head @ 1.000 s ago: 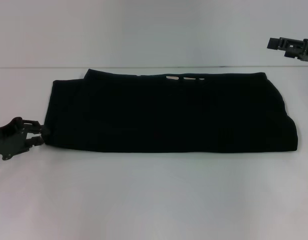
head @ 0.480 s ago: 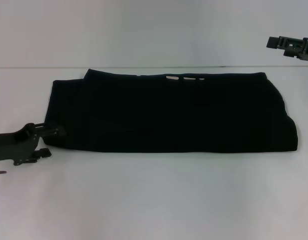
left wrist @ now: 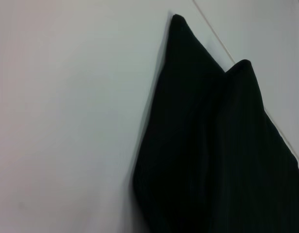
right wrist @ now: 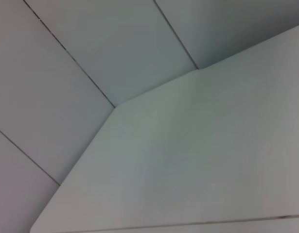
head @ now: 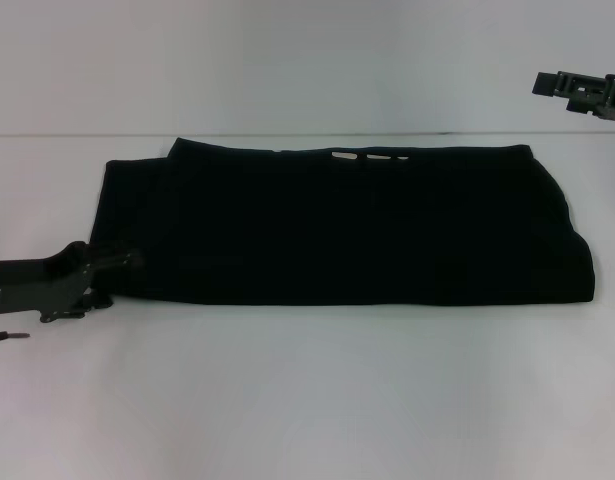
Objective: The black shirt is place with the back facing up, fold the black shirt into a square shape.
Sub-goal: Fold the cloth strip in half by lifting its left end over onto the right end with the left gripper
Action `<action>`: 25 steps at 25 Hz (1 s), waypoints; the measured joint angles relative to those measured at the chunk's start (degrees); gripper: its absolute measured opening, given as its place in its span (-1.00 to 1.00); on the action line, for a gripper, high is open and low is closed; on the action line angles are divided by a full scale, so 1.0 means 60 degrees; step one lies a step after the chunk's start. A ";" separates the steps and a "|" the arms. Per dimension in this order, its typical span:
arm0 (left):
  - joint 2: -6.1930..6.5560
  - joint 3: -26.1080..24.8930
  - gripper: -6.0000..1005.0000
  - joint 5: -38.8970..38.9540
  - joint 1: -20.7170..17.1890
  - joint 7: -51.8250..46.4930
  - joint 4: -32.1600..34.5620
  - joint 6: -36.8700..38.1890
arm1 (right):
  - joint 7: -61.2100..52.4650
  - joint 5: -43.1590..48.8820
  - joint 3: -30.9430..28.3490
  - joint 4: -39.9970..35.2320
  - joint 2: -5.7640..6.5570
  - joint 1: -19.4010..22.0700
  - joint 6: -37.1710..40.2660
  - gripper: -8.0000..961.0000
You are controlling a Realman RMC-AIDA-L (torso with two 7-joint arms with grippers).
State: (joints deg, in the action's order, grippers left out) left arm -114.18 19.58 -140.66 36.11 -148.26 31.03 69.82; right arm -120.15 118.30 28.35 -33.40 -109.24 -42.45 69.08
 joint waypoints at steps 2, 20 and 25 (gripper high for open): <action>0.0001 0.0023 0.68 -0.0035 0.0070 0.0000 -0.0036 -0.0104 | 0.0000 0.0000 -0.0006 0.0000 0.0000 0.0000 0.0001 0.82; -0.0004 0.0394 0.24 0.0029 0.0144 0.0300 -0.0146 -0.0729 | -0.0015 0.0000 -0.0008 -0.0005 0.0025 0.0030 0.0100 0.82; -0.0008 0.0389 0.05 -0.0014 0.0145 0.0305 -0.0147 -0.0756 | -0.0030 0.0000 -0.0009 -0.0061 0.0019 0.0030 0.0131 0.82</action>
State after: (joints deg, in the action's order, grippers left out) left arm -114.23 21.92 -140.74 36.97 -146.43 30.15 65.28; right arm -120.33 118.30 28.30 -33.76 -109.12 -42.27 69.87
